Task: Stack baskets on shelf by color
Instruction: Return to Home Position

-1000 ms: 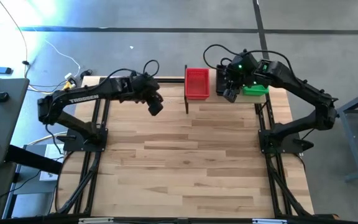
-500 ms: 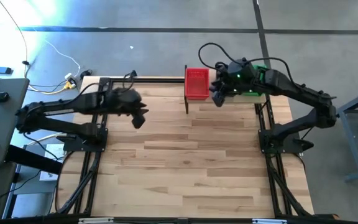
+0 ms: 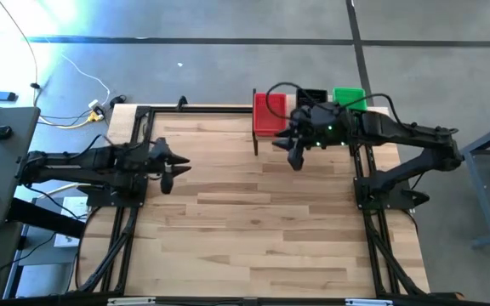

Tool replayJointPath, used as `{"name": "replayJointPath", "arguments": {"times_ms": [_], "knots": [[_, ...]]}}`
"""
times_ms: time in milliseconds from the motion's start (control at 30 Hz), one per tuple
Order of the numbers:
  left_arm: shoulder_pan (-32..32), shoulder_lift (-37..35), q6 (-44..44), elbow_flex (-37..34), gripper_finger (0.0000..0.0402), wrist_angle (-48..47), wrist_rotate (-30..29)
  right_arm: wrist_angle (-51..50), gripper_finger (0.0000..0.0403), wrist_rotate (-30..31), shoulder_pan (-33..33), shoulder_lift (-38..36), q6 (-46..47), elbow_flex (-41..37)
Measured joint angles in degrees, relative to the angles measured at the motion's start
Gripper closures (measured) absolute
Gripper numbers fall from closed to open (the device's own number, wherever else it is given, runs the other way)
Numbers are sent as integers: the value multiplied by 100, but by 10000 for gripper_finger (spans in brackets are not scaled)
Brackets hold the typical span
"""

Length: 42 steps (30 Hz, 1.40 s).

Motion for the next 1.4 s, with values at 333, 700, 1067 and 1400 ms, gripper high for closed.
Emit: {"name": "replayJointPath", "arguments": {"times_ms": [333, 700, 1067, 1400], "knots": [[-434, -1839, -9, -1077, 280, 404, -221, -371, 284, 829, 343, -469, 3, 0], [-464, -3019, 57, -2176, 280, 1236, -254, 437, 284, 1108, 343, -1823, 18, -1210], [-461, -2882, 14, -2411, 280, 1540, -276, 1735, 284, 1040, 343, -4290, 319, -3910], [-459, -2884, 259, -2411, 280, 1548, -398, 2745, 284, 980, 343, -6218, 462, -6047]]}}
